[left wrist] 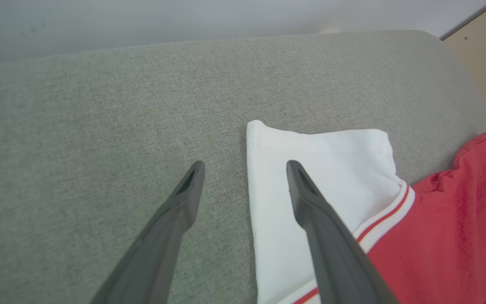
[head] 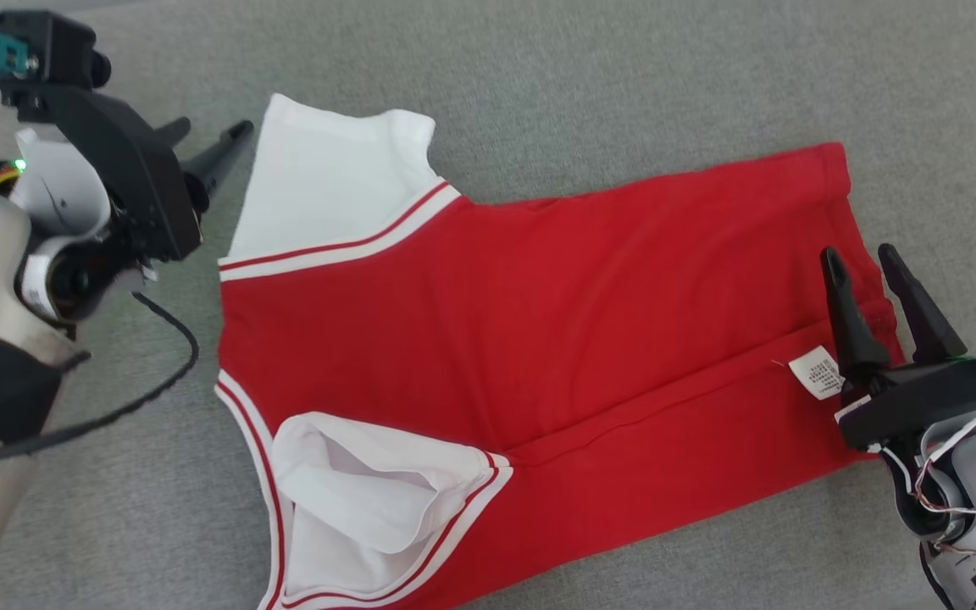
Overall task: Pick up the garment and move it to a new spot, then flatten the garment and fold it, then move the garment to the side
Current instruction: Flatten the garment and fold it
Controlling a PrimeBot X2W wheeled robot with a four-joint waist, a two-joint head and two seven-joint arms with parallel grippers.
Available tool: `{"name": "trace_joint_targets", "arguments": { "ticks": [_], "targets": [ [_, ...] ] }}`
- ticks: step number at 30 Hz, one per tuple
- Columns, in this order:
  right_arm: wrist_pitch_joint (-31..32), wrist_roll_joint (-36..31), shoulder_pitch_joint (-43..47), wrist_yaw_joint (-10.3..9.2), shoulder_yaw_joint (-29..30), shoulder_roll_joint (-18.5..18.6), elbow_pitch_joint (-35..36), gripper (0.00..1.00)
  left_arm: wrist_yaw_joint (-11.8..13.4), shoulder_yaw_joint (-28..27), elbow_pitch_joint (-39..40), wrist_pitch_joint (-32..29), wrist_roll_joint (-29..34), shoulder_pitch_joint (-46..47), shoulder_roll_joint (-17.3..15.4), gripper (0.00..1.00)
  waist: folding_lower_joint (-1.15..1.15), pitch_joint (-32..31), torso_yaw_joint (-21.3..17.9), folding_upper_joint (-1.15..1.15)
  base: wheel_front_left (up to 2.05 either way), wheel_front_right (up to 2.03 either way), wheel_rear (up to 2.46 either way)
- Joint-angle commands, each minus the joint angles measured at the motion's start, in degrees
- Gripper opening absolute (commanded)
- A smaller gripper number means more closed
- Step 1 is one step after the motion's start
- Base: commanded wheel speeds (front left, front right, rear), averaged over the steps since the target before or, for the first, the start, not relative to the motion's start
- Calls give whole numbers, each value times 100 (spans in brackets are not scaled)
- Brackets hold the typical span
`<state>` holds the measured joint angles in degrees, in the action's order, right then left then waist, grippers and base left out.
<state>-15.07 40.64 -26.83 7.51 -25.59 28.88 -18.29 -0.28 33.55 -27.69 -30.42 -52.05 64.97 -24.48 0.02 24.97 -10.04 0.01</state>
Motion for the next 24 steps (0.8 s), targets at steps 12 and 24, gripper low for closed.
{"name": "trace_joint_targets", "arguments": {
  "ticks": [12, 24],
  "targets": [
    [2, -43, -322, -4, -32, -57, 1, 100, -342, 489, -1177, -4, 506, 954, 352, 100, -2, 527, -316, -1, 0, 0, 0],
    [2, -37, -422, -4, -39, -38, -21, 100, -497, 850, -1883, -255, 682, 1259, 484, 0, -2, 503, -368, -1, 0, 0, 0]
  ]
}}
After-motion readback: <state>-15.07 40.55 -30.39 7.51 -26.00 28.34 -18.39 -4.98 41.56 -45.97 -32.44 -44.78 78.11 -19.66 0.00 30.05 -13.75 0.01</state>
